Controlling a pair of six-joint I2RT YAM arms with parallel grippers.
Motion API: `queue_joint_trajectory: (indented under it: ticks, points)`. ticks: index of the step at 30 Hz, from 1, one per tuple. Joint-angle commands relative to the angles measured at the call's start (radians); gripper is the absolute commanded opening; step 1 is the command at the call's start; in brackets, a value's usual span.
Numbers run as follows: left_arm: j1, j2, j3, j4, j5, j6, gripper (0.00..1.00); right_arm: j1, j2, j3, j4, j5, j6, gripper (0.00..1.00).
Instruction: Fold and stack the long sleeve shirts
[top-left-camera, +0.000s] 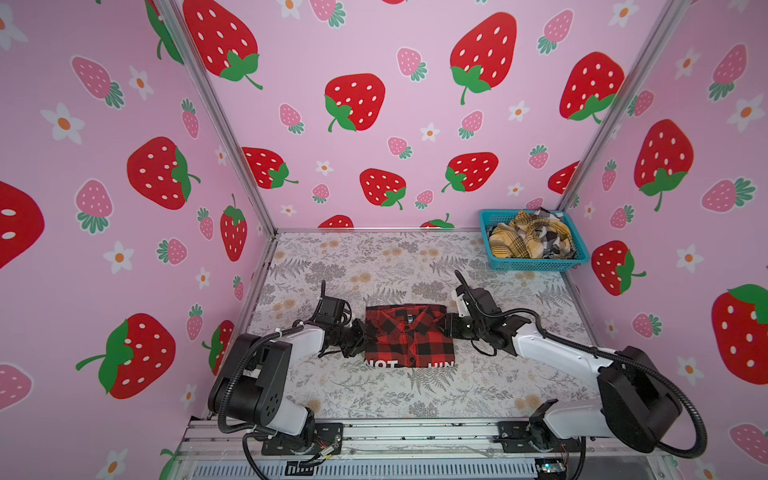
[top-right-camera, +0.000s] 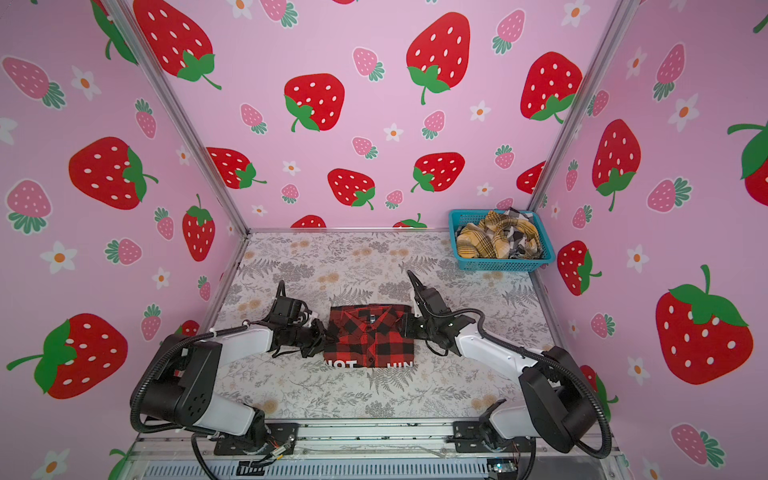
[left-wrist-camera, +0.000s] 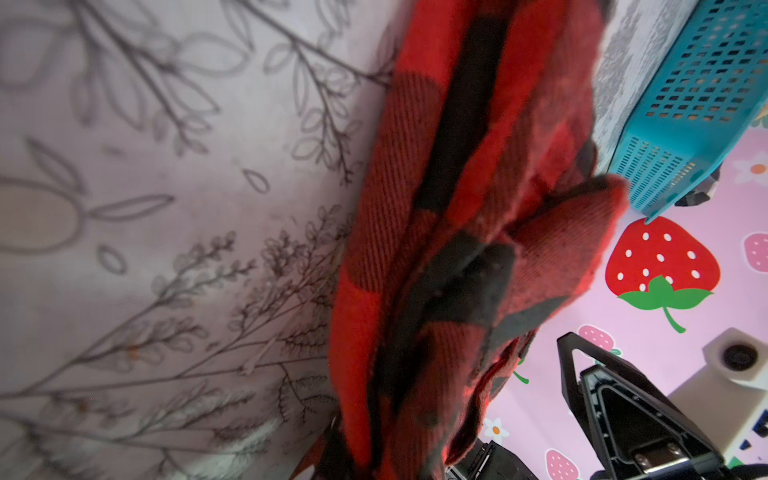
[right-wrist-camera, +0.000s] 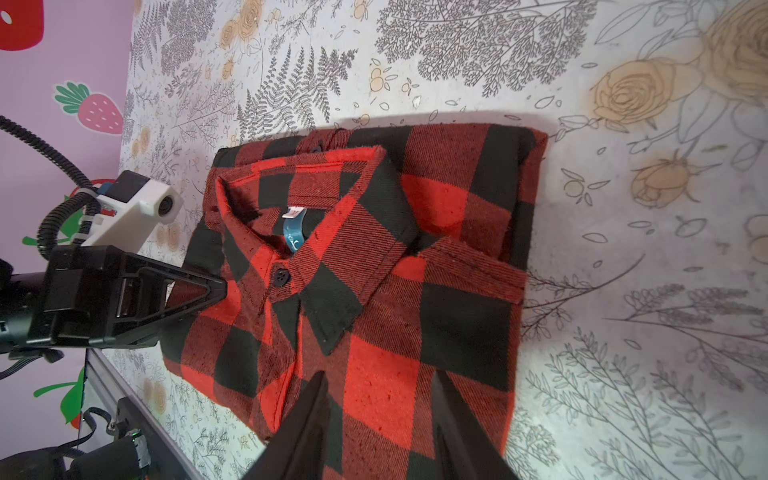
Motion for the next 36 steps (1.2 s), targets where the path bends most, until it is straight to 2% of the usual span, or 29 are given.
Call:
queue_joint_trajectory:
  ticks: [1,6,8,12,22,26,34,36]
  points:
    - [-0.001,0.004,0.028,-0.029,-0.015,0.009,0.11,0.006,0.011,0.038,-0.019,0.017,-0.008,0.43]
    - [-0.001,0.011,0.065,-0.095,-0.066,0.068,0.07,0.006,0.016,0.062,-0.063,0.03,-0.038,0.42]
    - [-0.001,0.011,0.077,-0.119,-0.084,0.096,0.0,0.006,0.016,0.066,-0.072,0.039,-0.048,0.42]
    - [-0.001,0.006,0.102,-0.191,-0.125,0.136,0.0,0.005,-0.006,0.054,-0.074,0.063,-0.048,0.42]
    - [-0.001,-0.039,0.14,-0.235,-0.174,0.167,0.0,-0.008,-0.071,0.008,-0.071,0.131,-0.026,0.42]
    - [-0.001,-0.037,0.158,-0.248,-0.187,0.177,0.0,-0.013,-0.106,-0.012,-0.069,0.192,0.007,0.44]
    - [-0.001,-0.021,0.159,-0.23,-0.193,0.168,0.0,-0.013,-0.177,-0.075,-0.106,0.409,0.095,0.51]
    - [-0.001,-0.022,0.154,-0.221,-0.193,0.161,0.0,-0.013,-0.198,-0.097,-0.107,0.439,0.101,0.56]
